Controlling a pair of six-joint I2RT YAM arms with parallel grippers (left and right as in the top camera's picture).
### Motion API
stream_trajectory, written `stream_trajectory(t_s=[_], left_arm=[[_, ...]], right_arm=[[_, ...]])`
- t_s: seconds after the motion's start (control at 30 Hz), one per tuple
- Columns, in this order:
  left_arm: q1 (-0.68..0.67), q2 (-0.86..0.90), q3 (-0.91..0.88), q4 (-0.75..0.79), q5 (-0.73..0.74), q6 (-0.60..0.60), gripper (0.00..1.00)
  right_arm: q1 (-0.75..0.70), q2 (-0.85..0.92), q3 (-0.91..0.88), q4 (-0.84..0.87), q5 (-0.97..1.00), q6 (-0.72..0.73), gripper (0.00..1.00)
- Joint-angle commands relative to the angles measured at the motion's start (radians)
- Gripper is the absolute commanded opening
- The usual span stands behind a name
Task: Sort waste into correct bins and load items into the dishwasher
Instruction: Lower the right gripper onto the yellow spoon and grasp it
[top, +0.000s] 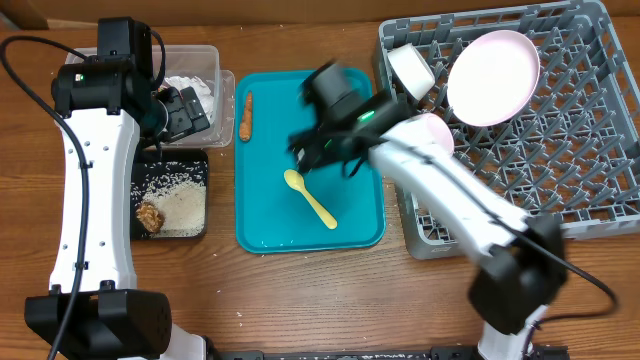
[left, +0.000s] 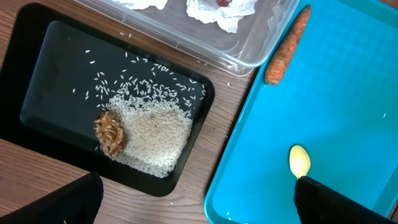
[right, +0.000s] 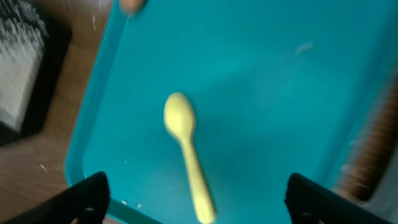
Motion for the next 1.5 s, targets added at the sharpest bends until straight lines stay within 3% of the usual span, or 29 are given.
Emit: stream_trajectory(t_s=[0.0, 0.33, 0.77, 0.83, 0.93, 1.0, 1.13, 1.33, 1.47], left_arm=[[0.002, 0.008, 0.006, 0.001, -0.013, -0.002, 1.00], [0.002, 0.008, 0.006, 0.001, -0.013, -0.002, 1.00], [0.002, 0.008, 0.006, 0.001, -0.013, -0.002, 1.00], [0.002, 0.008, 0.006, 0.001, -0.013, -0.002, 1.00], [0.002, 0.008, 0.006, 0.001, -0.013, -0.002, 1.00], [0.002, 0.008, 0.006, 0.001, -0.013, -0.002, 1.00], [0.002, 0.008, 0.006, 0.001, -0.013, -0.002, 1.00], [0.002, 0.008, 0.006, 0.001, -0.013, -0.002, 1.00], [0.002, 0.008, 0.006, 0.001, -0.013, -0.002, 1.00]], right_arm=[[0.031, 0.049, -0.050, 0.062, -0.014, -0.037, 0.84], [0.035, 0.198, -0.053, 0.201, -0.153, -0.058, 0.78], [0.015, 0.298, -0.055, 0.236, -0.148, 0.045, 0.71], [0.012, 0.298, -0.055, 0.234, -0.156, 0.068, 0.66], [0.012, 0.298, -0.055, 0.210, -0.213, 0.083, 0.44], [0.014, 0.298, -0.055, 0.183, -0.235, 0.135, 0.36], [0.016, 0.299, -0.060, 0.163, -0.241, 0.213, 0.28], [0.016, 0.299, -0.079, 0.162, -0.270, 0.232, 0.27], [0.019, 0.299, -0.081, 0.158, -0.274, 0.274, 0.09]])
